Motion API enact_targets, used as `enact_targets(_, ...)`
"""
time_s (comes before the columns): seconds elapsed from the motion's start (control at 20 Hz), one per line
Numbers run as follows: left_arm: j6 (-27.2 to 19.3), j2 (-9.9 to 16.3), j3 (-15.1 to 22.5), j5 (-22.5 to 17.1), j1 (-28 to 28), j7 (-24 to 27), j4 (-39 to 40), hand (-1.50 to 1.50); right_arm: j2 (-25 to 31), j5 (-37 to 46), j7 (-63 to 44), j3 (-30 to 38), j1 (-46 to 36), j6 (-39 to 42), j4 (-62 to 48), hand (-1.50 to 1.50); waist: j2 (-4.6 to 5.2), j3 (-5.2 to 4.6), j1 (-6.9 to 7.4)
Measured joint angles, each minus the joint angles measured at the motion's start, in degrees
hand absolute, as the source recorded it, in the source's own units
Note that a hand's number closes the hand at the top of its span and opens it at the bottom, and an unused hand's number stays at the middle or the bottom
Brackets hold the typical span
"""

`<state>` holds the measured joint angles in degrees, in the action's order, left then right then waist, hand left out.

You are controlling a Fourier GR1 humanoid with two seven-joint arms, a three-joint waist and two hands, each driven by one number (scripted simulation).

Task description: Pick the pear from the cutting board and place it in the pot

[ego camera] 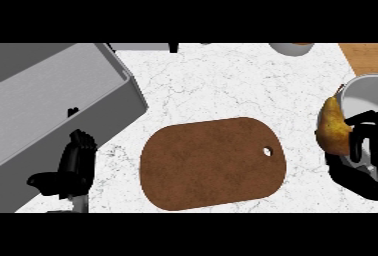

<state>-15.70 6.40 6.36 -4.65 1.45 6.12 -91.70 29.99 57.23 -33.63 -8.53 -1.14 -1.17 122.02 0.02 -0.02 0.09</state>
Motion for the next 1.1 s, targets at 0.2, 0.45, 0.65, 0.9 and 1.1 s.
enact_targets(0.2, 0.97, 0.33, -0.71, -0.57, -0.06, 0.48, 0.40, 0.00, 1.88, -5.02, 6.45, 7.61, -1.40, -1.66, -7.62, 1.50, 0.00, 0.02, 0.09)
enact_targets(0.45, 1.04, 0.11, -1.02, -0.28, 0.66, 1.37, 0.36, 0.00, 4.46, -10.83, 15.73, 15.54, -2.43, -2.84, -18.10, 1.50, 0.01, 0.02, 0.14)
enact_targets(0.65, 1.18, -0.08, -0.82, 0.12, 0.36, 1.51, 0.73, 0.00, 5.26, -13.82, 22.75, 18.25, -4.82, -3.23, -28.71, 1.50, 0.08, 0.04, 0.38)
enact_targets(0.9, 1.71, -0.07, -1.05, 0.14, -0.20, 1.95, 1.60, 0.00, 6.70, -15.41, 31.51, 19.99, -7.99, -3.18, -42.83, 1.50, 0.15, 0.06, 0.64)
enact_targets(1.1, 1.49, -0.32, -0.83, 0.27, 0.29, 1.10, 0.55, 0.00, 6.37, -14.49, 33.72, 20.28, -10.91, -3.21, -53.06, 1.50, 0.18, 0.03, 0.81)
